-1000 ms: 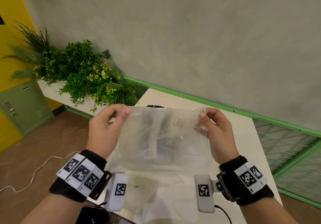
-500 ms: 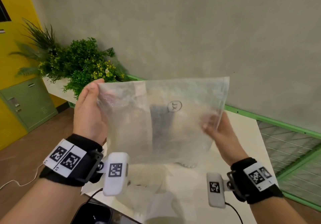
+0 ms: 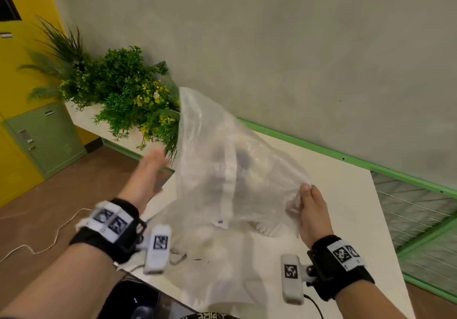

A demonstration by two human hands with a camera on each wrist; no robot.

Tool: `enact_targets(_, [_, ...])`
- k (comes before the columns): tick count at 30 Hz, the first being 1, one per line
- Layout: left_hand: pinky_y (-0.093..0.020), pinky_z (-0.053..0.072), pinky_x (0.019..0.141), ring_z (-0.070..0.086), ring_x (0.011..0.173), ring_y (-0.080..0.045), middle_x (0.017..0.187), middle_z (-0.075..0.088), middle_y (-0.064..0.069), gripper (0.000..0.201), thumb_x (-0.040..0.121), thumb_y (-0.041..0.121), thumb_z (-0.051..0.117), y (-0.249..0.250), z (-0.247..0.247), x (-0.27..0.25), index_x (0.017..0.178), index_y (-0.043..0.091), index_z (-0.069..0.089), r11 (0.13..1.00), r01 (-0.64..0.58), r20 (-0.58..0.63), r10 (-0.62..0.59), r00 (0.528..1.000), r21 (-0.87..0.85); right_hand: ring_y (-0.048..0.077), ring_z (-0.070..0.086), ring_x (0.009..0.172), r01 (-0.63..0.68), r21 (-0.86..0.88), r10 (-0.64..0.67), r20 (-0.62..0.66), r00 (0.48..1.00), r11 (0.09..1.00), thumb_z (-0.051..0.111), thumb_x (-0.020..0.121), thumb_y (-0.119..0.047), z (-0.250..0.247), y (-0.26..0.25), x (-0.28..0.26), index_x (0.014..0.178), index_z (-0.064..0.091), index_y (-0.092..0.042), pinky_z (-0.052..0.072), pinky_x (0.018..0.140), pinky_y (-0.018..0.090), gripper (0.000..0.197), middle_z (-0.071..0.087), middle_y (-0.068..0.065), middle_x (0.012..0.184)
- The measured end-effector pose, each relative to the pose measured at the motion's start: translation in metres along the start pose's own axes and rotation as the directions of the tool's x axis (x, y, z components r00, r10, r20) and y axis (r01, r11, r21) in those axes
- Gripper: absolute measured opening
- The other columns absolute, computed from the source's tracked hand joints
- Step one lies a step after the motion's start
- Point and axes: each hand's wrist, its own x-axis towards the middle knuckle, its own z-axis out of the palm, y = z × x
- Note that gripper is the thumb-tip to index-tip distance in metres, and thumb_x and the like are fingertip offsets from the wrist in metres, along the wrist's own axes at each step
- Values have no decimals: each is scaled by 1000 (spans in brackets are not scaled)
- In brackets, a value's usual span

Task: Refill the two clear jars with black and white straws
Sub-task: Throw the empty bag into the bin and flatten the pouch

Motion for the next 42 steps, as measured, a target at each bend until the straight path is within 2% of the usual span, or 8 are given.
enact_targets(4, [-42, 49, 90, 65, 102, -16, 118, 66, 8, 69, 72, 78, 48, -57, 22, -17, 119, 28, 55, 955, 280, 233, -295, 927, 97, 9, 40, 43, 8, 54, -4, -75, 997, 998, 38, 104, -27, 11, 17, -2, 73, 41, -19, 35, 42, 20, 32, 38, -6, 55])
enact_targets(9, [-32, 50, 65, 57, 71, -19, 87, 59, -8, 26, 95, 36, 50, -61, 36, -11, 91, 12, 57, 979, 196, -42, -198, 979, -56, 9, 33, 39, 93, -106, -102, -80, 992, 990, 36, 104, -26, 7, 26, -3, 75, 43, -18, 27, 37, 17, 31, 40, -4, 56])
enact_targets(12, [-40, 53, 74, 55, 96, -23, 113, 53, -9, 38, 90, 46, 54, -72, 32, 2, 114, 16, 49, 965, 262, -151, -260, 954, -6, 7, 29, 37, 84, -103, -92, -84, 992, 991, 35, 105, -25, 0, 27, -4, 78, 45, -16, 24, 35, 14, 30, 39, -2, 59])
enact_targets(19, [-45, 54, 84, 42, 130, -31, 150, 31, 3, 83, 82, 54, 60, -102, 42, 12, 147, 35, 13, 907, 420, 177, -407, 896, -41, 6, 29, 36, -28, -11, 27, -80, 996, 1000, 35, 105, -24, 0, 24, -12, 79, 47, -16, 24, 33, 15, 30, 35, -7, 50])
enact_targets(25, [-22, 53, 58, 56, 65, -11, 80, 54, -4, 12, 88, 20, 63, -112, 46, 22, 85, 10, 56, 938, 275, 101, -259, 960, -212, 8, 30, 36, 26, -128, -37, -87, 996, 991, 36, 104, -27, -13, 20, -10, 83, 49, -13, 24, 34, 16, 29, 36, -4, 48])
enact_targets(32, [-17, 33, 41, 32, 41, -11, 48, 35, 2, 30, 82, 24, 71, -112, 24, 28, 62, 12, 51, 994, 98, 28, -100, 995, 49, 17, 38, 52, 175, -566, -248, -54, 967, 805, 43, 101, -24, -35, 23, -3, 86, 56, -16, 37, 47, 29, 21, 42, 4, 61])
enact_targets(36, [-28, 39, 64, 48, 68, -17, 71, 51, -1, 52, 69, 56, 74, -106, 14, 28, 80, 9, 56, 901, 13, 182, -102, 978, 435, 22, 61, 73, 150, -557, -161, 29, 987, 817, 50, 98, -21, -42, 19, 1, 119, 42, -19, 51, 66, 24, 23, 61, 11, 91])
enact_targets(42, [-40, 37, 103, 51, 115, -19, 123, 49, 1, 61, 92, 33, 56, -47, 39, 39, 144, 34, 23, 936, -97, 120, 59, 991, 339, 24, 64, 74, 203, -470, -99, 237, 966, 859, 59, 92, -8, -38, -15, 16, 143, 25, -37, 55, 73, 29, 68, 51, 2, 108])
